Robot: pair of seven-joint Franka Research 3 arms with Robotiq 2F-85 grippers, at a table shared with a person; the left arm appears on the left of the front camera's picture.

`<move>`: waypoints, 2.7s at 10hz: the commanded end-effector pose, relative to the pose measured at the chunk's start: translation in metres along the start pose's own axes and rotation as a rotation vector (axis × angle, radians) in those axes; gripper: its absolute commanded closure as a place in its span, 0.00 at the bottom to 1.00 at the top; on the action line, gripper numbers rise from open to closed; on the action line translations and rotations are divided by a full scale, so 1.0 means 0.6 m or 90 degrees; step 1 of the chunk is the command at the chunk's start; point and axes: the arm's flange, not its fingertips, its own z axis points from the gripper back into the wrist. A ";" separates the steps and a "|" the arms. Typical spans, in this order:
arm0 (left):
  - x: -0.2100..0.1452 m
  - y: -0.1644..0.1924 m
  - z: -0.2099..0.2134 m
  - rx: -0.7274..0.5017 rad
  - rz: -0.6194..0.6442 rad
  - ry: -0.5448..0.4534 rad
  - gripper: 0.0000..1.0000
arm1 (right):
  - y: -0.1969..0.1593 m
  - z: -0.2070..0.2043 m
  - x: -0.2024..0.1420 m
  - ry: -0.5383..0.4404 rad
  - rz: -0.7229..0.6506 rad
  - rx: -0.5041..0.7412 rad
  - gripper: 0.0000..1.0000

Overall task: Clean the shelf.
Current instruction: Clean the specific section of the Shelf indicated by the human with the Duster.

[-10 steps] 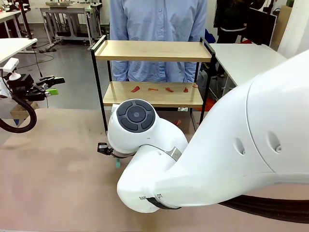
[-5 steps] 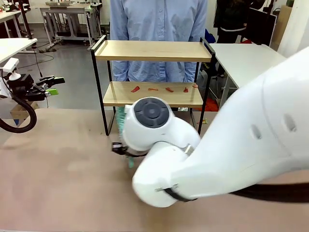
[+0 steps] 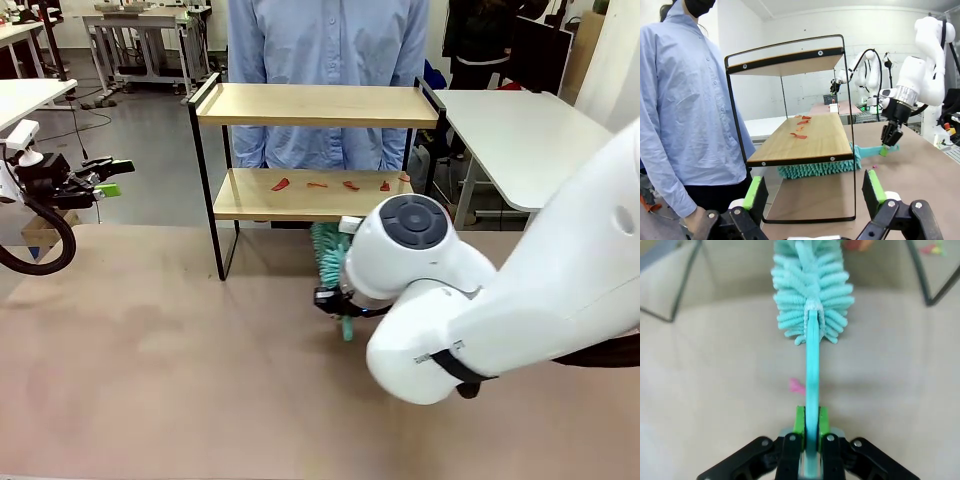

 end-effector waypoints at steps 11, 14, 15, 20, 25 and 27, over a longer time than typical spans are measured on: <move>0.004 -0.004 -0.002 -0.005 -0.010 0.007 0.00 | -0.100 0.078 0.053 -0.019 0.086 0.012 0.87; 0.004 -0.004 -0.002 -0.005 -0.010 0.007 0.00 | -0.146 0.169 0.072 0.022 0.182 0.123 0.87; 0.004 -0.004 -0.002 -0.005 -0.010 0.007 0.00 | -0.169 0.197 0.076 0.051 0.234 0.153 0.87; 0.004 -0.004 -0.002 -0.005 -0.010 0.007 0.00 | -0.281 0.330 0.104 0.092 0.389 0.272 0.87; 0.004 -0.004 -0.002 -0.005 -0.010 0.007 0.00 | -0.316 0.408 0.133 0.157 0.481 0.197 0.87; 0.004 -0.004 -0.002 -0.005 -0.010 0.007 0.00 | -0.326 0.477 0.147 0.225 0.524 0.153 0.87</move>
